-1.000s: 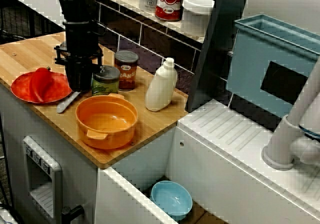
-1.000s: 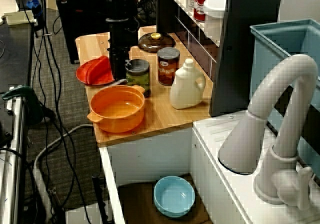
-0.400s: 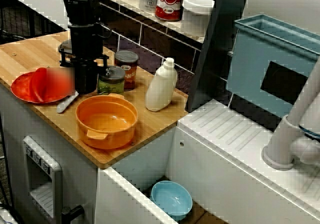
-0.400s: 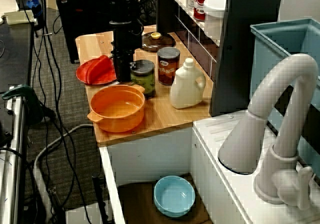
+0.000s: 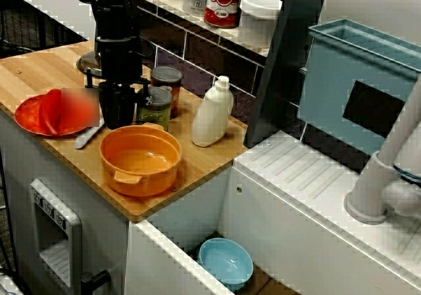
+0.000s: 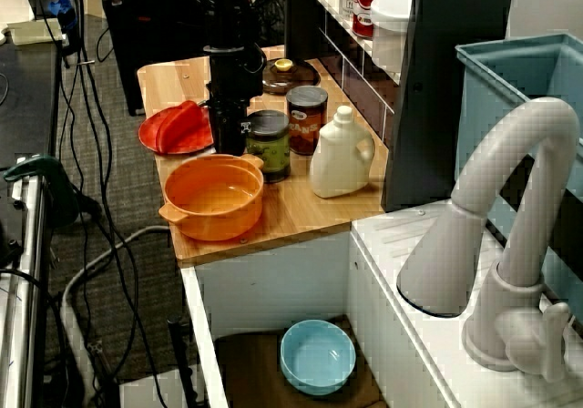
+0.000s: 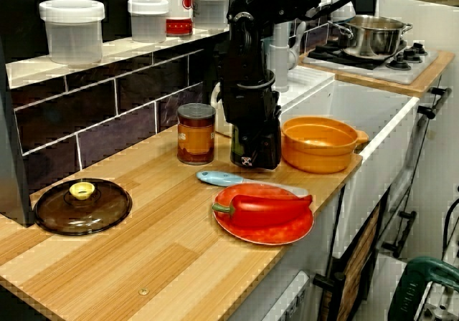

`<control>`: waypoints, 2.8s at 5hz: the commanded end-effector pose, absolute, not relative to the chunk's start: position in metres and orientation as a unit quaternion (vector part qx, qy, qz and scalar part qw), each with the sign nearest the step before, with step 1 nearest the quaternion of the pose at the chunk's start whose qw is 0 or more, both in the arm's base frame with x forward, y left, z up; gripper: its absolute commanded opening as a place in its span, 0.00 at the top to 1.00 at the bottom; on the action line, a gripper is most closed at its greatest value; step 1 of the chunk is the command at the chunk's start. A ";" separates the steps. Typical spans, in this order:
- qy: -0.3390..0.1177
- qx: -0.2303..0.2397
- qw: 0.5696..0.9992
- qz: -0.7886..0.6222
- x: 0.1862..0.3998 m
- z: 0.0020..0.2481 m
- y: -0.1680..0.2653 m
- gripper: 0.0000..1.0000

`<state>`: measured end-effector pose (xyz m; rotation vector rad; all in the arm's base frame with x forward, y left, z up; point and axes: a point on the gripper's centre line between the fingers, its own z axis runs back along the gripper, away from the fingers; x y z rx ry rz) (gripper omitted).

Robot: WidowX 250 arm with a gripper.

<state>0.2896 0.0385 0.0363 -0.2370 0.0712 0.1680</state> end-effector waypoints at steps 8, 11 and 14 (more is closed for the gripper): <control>0.012 -0.108 0.990 0.086 0.285 0.068 0.053 0.00; 0.017 -0.131 0.989 0.068 0.276 0.095 0.061 0.00; 0.005 -0.107 0.990 0.093 0.244 0.096 0.101 0.00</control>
